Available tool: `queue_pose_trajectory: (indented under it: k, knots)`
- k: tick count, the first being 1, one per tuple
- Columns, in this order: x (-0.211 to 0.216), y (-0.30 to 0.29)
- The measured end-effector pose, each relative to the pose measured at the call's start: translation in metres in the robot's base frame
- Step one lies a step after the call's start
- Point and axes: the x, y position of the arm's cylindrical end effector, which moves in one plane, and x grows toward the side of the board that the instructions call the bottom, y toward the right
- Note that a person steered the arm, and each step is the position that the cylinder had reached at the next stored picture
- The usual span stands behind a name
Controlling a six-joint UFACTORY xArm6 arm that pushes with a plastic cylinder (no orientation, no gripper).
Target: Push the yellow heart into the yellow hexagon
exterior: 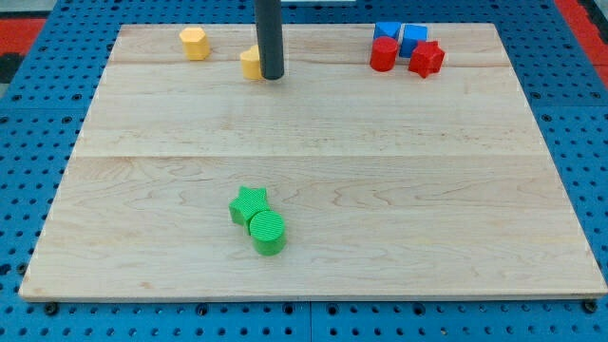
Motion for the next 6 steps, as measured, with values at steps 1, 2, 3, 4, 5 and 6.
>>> queue_pose_trajectory:
  k: [1, 2, 3, 4, 5, 6]
  knots:
    - [-0.016, 0.004]
    - [-0.034, -0.006]
    - [-0.036, -0.067]
    - [-0.036, -0.051]
    - [-0.027, -0.009]
    - [-0.027, 0.025]
